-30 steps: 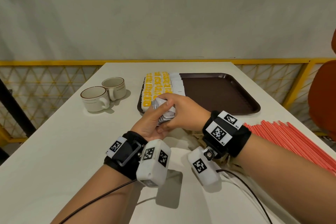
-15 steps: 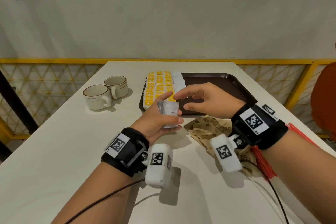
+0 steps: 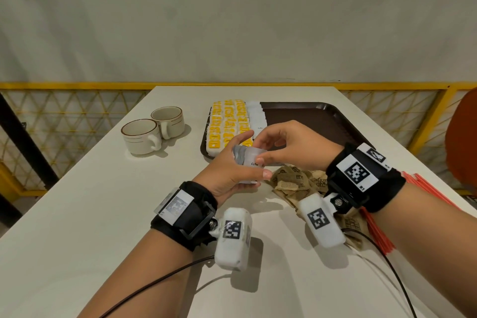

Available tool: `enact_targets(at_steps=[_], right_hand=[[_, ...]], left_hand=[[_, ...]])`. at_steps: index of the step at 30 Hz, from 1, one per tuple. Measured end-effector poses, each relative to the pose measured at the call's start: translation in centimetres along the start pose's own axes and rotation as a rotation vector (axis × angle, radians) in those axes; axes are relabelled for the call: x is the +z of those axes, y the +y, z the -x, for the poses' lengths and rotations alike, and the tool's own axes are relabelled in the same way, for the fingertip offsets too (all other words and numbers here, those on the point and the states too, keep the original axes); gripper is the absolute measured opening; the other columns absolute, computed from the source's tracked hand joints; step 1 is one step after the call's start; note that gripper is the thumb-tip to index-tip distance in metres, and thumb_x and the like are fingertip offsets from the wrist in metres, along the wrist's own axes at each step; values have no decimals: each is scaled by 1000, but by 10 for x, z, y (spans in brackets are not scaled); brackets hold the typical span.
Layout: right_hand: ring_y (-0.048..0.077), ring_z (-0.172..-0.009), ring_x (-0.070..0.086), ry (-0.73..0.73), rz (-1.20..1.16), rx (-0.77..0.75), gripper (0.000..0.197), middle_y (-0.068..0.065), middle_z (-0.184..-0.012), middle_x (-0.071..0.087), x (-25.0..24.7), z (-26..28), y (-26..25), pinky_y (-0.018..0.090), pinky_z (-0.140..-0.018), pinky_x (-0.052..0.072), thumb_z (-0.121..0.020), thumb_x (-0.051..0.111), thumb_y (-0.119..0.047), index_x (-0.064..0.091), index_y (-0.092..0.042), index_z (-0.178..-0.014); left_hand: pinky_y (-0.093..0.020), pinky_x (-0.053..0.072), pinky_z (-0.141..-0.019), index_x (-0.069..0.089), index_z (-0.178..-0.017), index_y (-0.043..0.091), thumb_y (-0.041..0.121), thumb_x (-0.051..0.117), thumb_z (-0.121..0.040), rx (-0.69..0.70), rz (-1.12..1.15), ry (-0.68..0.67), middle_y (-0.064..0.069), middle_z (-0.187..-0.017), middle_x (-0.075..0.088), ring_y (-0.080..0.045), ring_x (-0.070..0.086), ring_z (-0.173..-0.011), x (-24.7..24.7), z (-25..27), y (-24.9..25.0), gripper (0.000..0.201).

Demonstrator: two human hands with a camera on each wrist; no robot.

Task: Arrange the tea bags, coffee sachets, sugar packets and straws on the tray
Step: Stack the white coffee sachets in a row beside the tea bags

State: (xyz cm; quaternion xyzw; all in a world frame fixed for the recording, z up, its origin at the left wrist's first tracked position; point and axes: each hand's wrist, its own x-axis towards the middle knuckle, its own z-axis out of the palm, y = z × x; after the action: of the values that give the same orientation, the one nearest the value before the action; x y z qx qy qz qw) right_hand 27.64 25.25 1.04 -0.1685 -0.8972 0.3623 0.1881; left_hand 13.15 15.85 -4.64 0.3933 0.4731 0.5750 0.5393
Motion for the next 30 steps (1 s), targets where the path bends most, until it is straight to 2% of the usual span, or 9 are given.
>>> enact_targets(at_steps=[4,7,11,14,17,20,23,27,30], right_hand=[[6,-73,61,-32,23,26,24,8,-89,69,0,0,2,20,-73,51,-76,79,-12,71,-9,-98],[3,-71,58,-58,1,61,23,1,-84,68,-3,1,1,14,-68,48,-77,78,-16,72,-10,-98],[3,-73,58,-105,50,81,21,0,-89,68,-4,1,4,17,-70,48,-79,77,-20,72,-16,-99],[11,-74,59,-129,49,65,19,8,-90,69,0,2,6,23,-69,50,-78,77,-14,68,-24,-92],[11,-74,61,-136,13,55,19,3,-87,69,3,4,7,17,-68,51,-78,77,-10,67,-19,-92],[16,-76,61,-96,-60,69,20,5,-87,68,3,5,9,28,-74,53,-78,76,-9,67,-12,-96],[14,-72,56,-12,-106,62,19,-3,-79,64,3,6,9,27,-69,50,-76,78,-8,66,-10,-90],[15,-70,57,-6,-109,62,17,-4,-77,64,2,7,9,27,-68,50,-75,79,-7,68,-9,-88],[16,-71,59,-21,-66,36,16,-2,-83,66,4,7,12,27,-69,51,-76,78,-9,71,-16,-88]], left_hand=[[-46,55,-79,48,-123,45,4,88,-48,16,-6,-15,-6,-130,52,-28,62,-99,2,2,1,94],[-44,55,-77,47,-124,45,4,87,-50,17,-23,-21,-6,-131,52,-28,63,-100,3,3,1,94],[-44,55,-75,47,-126,46,14,90,-42,14,-44,-14,-6,-132,50,-30,63,-99,3,2,1,100],[-40,54,-69,47,-127,46,16,90,-41,26,-54,-19,-8,-133,50,-32,64,-102,4,2,0,100],[-38,54,-71,47,-127,45,16,90,-41,39,-70,-24,-8,-133,49,-32,63,-106,4,2,-1,101],[-38,54,-71,49,-125,46,17,90,-41,51,-62,-13,-7,-130,51,-28,64,-100,4,3,0,98],[-37,53,-71,50,-122,47,20,89,-40,73,-73,5,-6,-129,49,-27,64,-97,4,3,2,95],[-39,53,-76,50,-121,48,22,90,-39,80,-99,13,-9,-131,48,-33,62,-103,5,3,1,95],[-39,52,-76,50,-120,49,24,91,-38,75,-107,15,-11,-133,47,-33,60,-103,5,3,1,96]])
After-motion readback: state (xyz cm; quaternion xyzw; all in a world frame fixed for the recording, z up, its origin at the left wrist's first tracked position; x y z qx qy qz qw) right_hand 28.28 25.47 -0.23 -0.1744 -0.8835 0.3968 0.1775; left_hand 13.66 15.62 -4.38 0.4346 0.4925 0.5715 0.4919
